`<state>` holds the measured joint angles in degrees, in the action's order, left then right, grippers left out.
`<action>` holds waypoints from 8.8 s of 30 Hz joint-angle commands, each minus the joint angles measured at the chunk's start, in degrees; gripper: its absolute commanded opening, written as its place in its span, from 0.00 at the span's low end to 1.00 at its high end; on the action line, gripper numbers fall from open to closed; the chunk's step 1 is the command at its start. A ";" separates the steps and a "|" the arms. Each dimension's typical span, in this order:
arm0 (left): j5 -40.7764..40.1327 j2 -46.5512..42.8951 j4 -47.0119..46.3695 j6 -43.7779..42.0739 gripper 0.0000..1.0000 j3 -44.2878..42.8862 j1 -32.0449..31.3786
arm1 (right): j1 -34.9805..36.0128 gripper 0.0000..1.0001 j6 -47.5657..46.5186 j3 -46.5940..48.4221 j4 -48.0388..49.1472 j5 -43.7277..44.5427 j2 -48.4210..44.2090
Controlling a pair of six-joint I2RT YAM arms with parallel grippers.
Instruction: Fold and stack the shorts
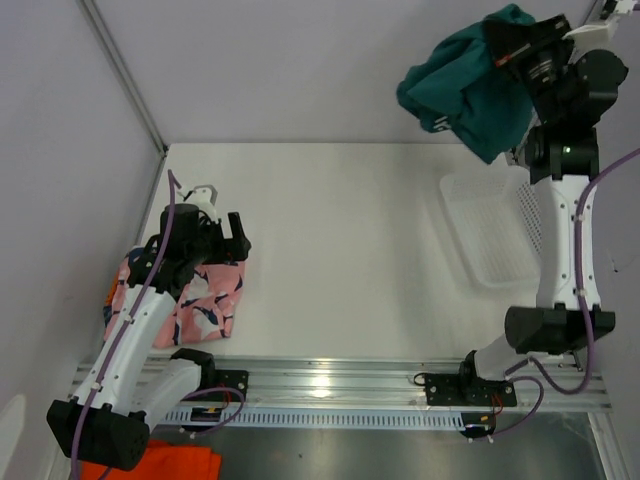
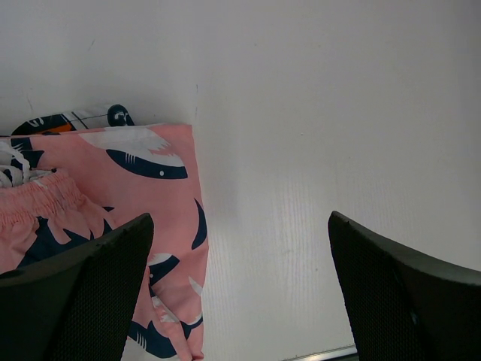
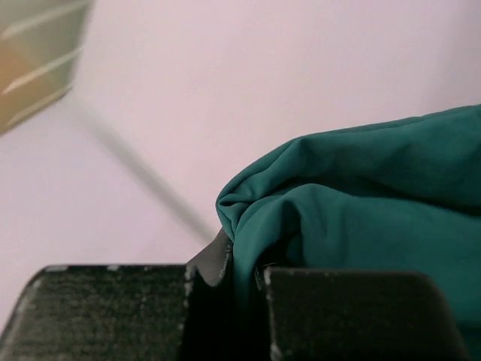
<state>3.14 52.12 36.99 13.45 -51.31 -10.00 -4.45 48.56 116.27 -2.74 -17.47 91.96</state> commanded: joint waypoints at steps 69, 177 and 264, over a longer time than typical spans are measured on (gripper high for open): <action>0.82 -2.90 -1.49 -0.18 0.99 1.03 -0.55 | 6.65 0.00 -66.92 -7.56 -8.07 34.53 41.00; -4.02 -4.57 -1.22 1.58 0.99 1.48 -0.55 | 37.13 0.86 -37.13 -48.85 -38.74 13.09 -34.65; 13.65 34.17 -69.17 56.17 0.00 22.52 -35.88 | 79.59 0.00 -11.99 -85.33 -20.82 39.62 -40.02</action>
<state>17.58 83.26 -26.70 72.01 -21.96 -45.69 73.32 36.40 31.07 -26.72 19.66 53.34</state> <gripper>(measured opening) 0.061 0.010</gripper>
